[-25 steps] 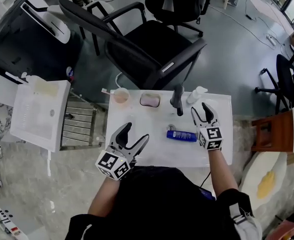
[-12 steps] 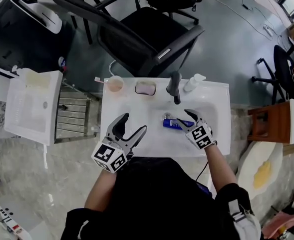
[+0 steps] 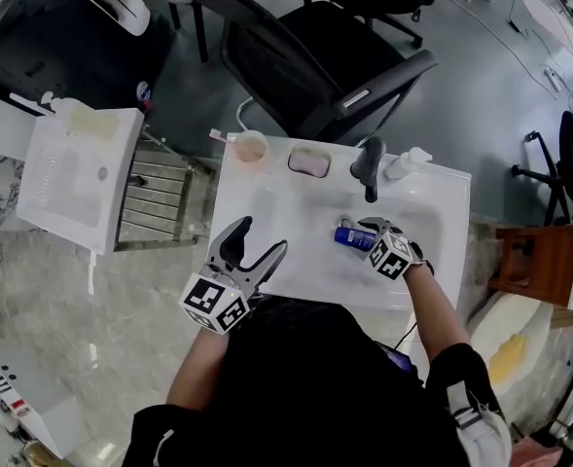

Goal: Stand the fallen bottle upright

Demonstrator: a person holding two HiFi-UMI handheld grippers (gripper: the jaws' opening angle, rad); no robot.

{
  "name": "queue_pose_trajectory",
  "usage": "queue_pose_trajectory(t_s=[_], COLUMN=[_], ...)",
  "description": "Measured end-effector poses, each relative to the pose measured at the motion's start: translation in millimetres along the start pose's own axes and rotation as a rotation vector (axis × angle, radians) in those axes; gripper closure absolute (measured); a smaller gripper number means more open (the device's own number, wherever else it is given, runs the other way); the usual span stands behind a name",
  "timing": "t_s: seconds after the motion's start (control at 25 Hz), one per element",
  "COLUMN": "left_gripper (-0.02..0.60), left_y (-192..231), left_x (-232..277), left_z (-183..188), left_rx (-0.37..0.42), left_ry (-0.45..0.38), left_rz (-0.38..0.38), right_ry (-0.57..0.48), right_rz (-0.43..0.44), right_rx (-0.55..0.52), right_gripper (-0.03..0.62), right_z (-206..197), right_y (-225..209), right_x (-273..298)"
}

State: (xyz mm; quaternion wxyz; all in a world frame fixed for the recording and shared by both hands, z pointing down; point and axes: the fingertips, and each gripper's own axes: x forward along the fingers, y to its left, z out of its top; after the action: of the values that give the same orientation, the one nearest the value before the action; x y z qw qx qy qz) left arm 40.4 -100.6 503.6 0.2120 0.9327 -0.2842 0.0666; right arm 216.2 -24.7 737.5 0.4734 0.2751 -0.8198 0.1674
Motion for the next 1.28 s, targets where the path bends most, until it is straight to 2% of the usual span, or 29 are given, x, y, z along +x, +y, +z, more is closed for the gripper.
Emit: queue_pose_trajectory(t_s=[0.16,0.32,0.72,0.92,1.04,1.28], left_gripper=[0.223,0.224,0.224,0.224,0.224,0.223], left_y=[7.2,12.2,17.7,21.6,21.8,24.1], left_x=[-12.1,-23.7,-39.4,-45.7,-46.1,-44.9], left_z=[-4.2,-10.4,-17.0,-18.2,-18.4,-16.6], left_rx=[-0.016,-0.028,-0.041,-0.048,-0.045,-0.046], left_ry=[0.002,0.011,0.022,0.024,0.027,0.027], left_rz=[0.048,0.091,0.158,0.182,0.18,0.163], right_ry=[0.126,0.227,0.346,0.389,0.412,0.414], right_rz=[0.09,0.132,0.242,0.257,0.261,0.21], right_rx=[-0.073,-0.164,-0.164,-0.195,-0.171,-0.127], right_gripper=[0.315,0.305,0.281,0.278,0.275,0.298], right_z=[-21.4,-38.4,-57.3,-61.1,-61.9,-58.2], right_y=[8.9,11.6,15.2,15.2,13.4,10.9], right_x=[19.4,31.5,52.4,58.2,59.8,61.7])
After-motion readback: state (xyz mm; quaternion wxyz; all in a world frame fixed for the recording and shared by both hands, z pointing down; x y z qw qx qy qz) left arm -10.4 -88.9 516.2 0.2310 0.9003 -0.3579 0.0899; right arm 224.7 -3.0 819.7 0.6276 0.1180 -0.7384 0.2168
